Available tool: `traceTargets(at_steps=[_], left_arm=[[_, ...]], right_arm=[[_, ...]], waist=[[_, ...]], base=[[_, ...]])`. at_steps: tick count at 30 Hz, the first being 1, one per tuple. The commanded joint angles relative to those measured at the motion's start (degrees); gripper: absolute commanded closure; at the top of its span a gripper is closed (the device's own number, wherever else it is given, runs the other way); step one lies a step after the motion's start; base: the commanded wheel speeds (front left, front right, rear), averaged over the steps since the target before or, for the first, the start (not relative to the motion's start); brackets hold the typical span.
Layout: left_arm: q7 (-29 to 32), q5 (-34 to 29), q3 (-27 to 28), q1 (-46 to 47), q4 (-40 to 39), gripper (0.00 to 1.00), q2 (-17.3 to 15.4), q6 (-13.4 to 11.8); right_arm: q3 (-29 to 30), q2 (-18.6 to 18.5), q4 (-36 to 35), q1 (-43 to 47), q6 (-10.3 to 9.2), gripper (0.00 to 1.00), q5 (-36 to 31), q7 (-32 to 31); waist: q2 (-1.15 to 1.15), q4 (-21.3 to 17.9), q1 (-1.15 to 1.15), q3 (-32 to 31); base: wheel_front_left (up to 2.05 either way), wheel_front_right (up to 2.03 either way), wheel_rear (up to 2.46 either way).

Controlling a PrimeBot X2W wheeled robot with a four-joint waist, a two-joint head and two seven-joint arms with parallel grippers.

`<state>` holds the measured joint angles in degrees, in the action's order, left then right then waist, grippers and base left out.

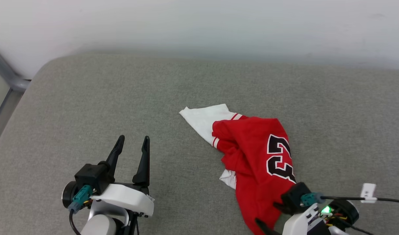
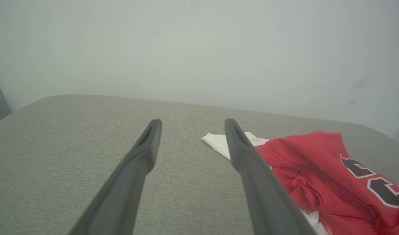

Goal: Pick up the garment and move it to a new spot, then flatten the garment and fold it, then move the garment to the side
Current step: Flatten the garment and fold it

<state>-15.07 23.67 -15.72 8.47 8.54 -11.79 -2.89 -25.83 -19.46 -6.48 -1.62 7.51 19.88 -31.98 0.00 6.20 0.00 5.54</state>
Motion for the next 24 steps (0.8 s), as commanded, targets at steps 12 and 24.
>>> traceTargets(at_steps=[12, 24], left_arm=[[-0.13, -3.54, 2.48, 3.58, 1.19, 0.00, 3.51, 3.80], [-0.13, -5.91, 4.64, 2.39, 2.94, 0.00, 5.05, 5.58]], right_arm=[[-11.16, -2.09, 15.96, -5.44, -0.04, 0.00, 6.25, -4.64], [-13.40, 0.03, 14.56, -10.67, 0.04, 1.00, 10.85, 0.52]], waist=[[0.00, 2.83, 0.00, 4.75], [0.00, 1.89, 0.00, 2.78]], base=[[0.00, 0.00, 0.00], [0.00, 0.00, 0.00]])
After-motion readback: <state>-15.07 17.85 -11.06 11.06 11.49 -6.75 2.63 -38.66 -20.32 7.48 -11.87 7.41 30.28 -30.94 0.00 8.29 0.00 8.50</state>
